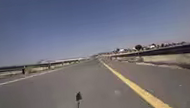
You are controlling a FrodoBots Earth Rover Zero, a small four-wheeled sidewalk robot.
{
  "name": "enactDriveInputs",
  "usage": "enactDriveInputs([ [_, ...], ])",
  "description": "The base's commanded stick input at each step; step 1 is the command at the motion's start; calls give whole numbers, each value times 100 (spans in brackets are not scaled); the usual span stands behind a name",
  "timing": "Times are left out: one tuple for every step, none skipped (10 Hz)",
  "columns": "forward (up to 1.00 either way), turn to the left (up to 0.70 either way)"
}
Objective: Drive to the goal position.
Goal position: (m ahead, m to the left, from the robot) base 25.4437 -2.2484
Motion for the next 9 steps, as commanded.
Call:
enactDriveInputs([
  [100,0],
  [100,0],
  [100,0],
  [100,0],
  [100,0],
  [100,0],
  [100,0],
  [100,0],
  [100,0],
])
